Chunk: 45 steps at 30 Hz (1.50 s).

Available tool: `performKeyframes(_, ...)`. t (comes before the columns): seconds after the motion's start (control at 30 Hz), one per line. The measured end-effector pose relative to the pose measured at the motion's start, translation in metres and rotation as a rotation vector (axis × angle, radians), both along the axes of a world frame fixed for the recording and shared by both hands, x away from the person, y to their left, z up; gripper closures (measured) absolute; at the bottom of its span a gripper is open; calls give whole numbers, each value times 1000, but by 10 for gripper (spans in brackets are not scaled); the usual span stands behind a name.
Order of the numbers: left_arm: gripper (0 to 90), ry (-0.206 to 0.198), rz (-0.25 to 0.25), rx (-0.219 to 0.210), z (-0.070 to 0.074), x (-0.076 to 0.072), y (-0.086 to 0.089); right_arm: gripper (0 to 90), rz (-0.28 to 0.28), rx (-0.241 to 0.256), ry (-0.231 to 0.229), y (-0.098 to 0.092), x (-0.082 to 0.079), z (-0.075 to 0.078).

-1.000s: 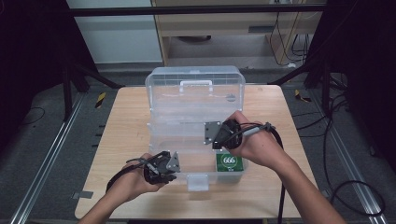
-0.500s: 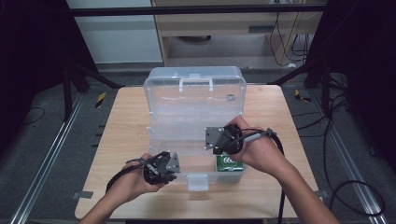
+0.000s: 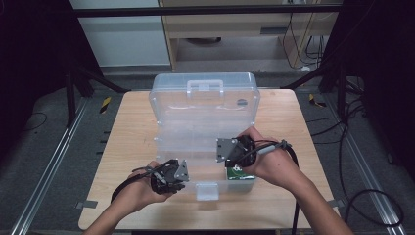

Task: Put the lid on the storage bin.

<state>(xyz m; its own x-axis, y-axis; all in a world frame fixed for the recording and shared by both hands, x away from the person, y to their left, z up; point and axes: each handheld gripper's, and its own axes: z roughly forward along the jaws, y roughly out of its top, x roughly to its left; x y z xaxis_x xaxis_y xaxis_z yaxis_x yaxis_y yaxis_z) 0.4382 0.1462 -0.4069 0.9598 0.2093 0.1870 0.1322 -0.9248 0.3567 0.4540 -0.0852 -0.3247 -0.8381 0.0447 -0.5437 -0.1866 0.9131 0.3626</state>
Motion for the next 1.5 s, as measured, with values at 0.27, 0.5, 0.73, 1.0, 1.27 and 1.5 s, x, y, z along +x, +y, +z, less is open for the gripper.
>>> performKeyframes(0.27, 789, -2, -1, -3, 0, 0, 1, 839, 3, 4, 0, -1, -2, -1)
performKeyframes(0.5, 784, -11, 0, -6, -1, -1, 1, 839, 7, 4, 6, -1, -4, -3)
performKeyframes(0.73, 775, -15, 2, 0, -1, -2, 2, 839, 11, -1, 17, -1, -5, -4)
performKeyframes(1.0, 694, -29, 29, -44, 7, -5, 13, 837, 10, 2, 26, -1, -5, -4)
performKeyframes(1.27, 586, -32, 58, -260, 40, -21, 30, 836, 9, 3, 24, -2, -6, -4)
performKeyframes(1.5, 746, -36, 112, -491, 77, -29, 56, 834, 7, 10, 29, -3, -8, -6)
